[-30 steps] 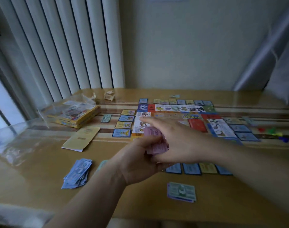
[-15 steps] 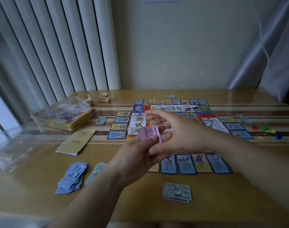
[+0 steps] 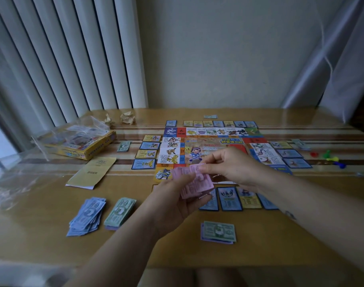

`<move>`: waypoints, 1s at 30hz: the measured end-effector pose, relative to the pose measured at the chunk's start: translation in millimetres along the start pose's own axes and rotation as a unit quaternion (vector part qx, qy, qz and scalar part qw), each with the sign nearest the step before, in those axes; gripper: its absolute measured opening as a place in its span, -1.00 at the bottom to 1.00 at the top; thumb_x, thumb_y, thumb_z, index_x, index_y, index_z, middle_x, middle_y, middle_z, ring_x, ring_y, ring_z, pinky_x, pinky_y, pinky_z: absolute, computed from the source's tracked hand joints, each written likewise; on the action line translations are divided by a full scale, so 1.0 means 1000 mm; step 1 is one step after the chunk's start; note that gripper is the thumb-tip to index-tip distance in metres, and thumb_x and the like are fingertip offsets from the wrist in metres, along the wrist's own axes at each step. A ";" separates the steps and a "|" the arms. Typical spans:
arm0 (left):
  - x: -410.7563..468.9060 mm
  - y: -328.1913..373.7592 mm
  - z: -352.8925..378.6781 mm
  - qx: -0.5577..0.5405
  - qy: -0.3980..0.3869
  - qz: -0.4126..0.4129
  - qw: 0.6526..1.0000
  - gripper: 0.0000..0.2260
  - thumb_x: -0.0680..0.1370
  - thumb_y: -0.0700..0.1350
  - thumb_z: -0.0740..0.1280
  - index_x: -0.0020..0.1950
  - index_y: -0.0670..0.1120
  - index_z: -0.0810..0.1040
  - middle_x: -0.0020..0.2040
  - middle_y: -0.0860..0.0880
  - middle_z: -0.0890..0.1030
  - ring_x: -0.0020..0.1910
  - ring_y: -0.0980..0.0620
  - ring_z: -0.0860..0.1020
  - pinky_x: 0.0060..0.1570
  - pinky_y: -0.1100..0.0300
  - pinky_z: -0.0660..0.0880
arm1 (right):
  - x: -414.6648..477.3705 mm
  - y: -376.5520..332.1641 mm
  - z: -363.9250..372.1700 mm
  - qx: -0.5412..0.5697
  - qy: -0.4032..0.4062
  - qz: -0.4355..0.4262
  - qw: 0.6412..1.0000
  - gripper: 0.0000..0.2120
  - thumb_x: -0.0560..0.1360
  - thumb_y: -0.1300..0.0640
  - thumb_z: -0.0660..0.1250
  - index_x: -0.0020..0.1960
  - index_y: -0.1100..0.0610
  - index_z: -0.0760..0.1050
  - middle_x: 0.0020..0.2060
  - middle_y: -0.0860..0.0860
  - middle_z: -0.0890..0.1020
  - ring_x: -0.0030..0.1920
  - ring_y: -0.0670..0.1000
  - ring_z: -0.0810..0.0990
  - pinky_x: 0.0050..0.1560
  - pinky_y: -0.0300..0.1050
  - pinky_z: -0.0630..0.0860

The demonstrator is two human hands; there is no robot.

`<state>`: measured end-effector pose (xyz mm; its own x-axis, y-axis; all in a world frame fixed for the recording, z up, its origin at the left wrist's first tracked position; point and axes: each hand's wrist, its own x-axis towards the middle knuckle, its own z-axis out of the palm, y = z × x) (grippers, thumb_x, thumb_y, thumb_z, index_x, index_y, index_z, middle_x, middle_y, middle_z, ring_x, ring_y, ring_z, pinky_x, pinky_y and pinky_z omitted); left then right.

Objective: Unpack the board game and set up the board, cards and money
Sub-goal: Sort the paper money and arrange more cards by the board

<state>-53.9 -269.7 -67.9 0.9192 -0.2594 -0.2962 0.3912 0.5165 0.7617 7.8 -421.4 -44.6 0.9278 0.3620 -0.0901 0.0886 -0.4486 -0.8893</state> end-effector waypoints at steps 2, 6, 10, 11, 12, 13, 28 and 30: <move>0.000 0.001 -0.006 -0.029 0.017 -0.009 0.999 -0.80 0.59 -0.19 0.22 0.13 -0.26 0.51 -0.10 -0.22 0.67 -0.17 -0.08 0.65 -0.23 0.09 0.64 | -0.002 -0.001 -0.008 0.011 0.013 0.009 1.000 -0.93 0.49 0.22 0.35 -0.11 0.09 0.60 -0.19 -0.01 0.66 -0.10 -0.01 0.62 0.09 -0.04 0.54; 0.002 0.004 -0.019 -0.060 0.039 0.006 0.997 -0.72 0.61 -0.13 0.17 0.22 -0.27 0.45 -0.12 -0.19 0.65 -0.22 -0.08 0.65 -0.23 0.03 0.64 | -0.016 -0.004 -0.022 -0.139 -0.086 -0.008 0.987 -0.83 0.55 0.19 0.29 -0.04 -0.06 0.58 -0.09 -0.13 0.65 -0.03 -0.11 0.62 0.02 -0.23 0.53; 0.003 0.004 -0.022 -0.063 0.052 0.013 0.997 -0.75 0.62 -0.21 0.12 0.19 -0.32 0.45 -0.09 -0.21 0.66 -0.23 -0.07 0.67 -0.28 0.06 0.64 | -0.030 0.007 0.002 -0.275 -0.177 -0.024 0.945 -0.86 0.52 0.11 0.35 0.07 0.00 0.59 -0.21 -0.23 0.59 -0.26 -0.37 0.53 -0.25 -0.46 0.44; 0.003 0.004 -0.022 -0.063 0.052 0.014 0.997 -0.77 0.63 -0.24 0.11 0.17 -0.32 0.46 -0.10 -0.20 0.68 -0.23 -0.06 0.68 -0.29 0.08 0.63 | -0.032 0.011 0.008 -0.280 -0.169 -0.029 0.945 -0.85 0.51 0.11 0.37 0.07 0.02 0.59 -0.25 -0.23 0.57 -0.30 -0.38 0.51 -0.28 -0.46 0.41; 0.003 0.002 -0.022 -0.063 0.053 0.014 0.997 -0.79 0.63 -0.26 0.09 0.14 -0.31 0.46 -0.11 -0.18 0.69 -0.23 -0.04 0.68 -0.29 0.09 0.63 | -0.034 0.017 0.012 -0.282 -0.154 -0.037 0.946 -0.86 0.50 0.11 0.38 0.06 0.02 0.59 -0.27 -0.21 0.55 -0.32 -0.38 0.49 -0.30 -0.45 0.39; 0.003 0.001 -0.022 -0.061 0.052 0.013 0.997 -0.80 0.63 -0.29 0.08 0.12 -0.30 0.47 -0.11 -0.17 0.69 -0.21 -0.03 0.68 -0.28 0.10 0.63 | -0.036 0.022 0.015 -0.280 -0.136 -0.043 0.949 -0.87 0.49 0.10 0.39 0.04 0.01 0.59 -0.29 -0.20 0.54 -0.33 -0.37 0.48 -0.31 -0.44 0.38; 0.018 -0.022 0.002 0.021 0.046 -0.040 0.998 -0.87 0.53 -0.31 0.28 0.05 -0.22 0.54 -0.22 -0.17 0.67 -0.24 -0.02 0.63 -0.35 0.21 0.61 | -0.033 0.015 -0.009 -0.068 0.057 -0.029 0.996 -0.82 0.47 -0.06 0.36 -0.08 0.05 0.56 -0.24 -0.02 0.60 -0.24 -0.16 0.57 -0.17 -0.21 0.51; 0.027 -0.023 0.014 0.026 0.046 -0.043 0.998 -0.88 0.54 -0.29 0.28 0.04 -0.21 0.54 -0.24 -0.15 0.66 -0.24 0.00 0.62 -0.32 0.21 0.61 | -0.030 0.016 -0.012 -0.054 0.030 0.010 0.998 -0.77 0.44 -0.10 0.38 -0.10 0.06 0.56 -0.24 -0.02 0.61 -0.23 -0.14 0.58 -0.16 -0.22 0.49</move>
<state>-38.3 -299.6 -85.4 0.8833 -0.2232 -0.4123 0.4686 0.4517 0.7592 -14.6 -449.7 -50.3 0.9496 0.3039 -0.0767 0.1063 -0.5424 -0.8334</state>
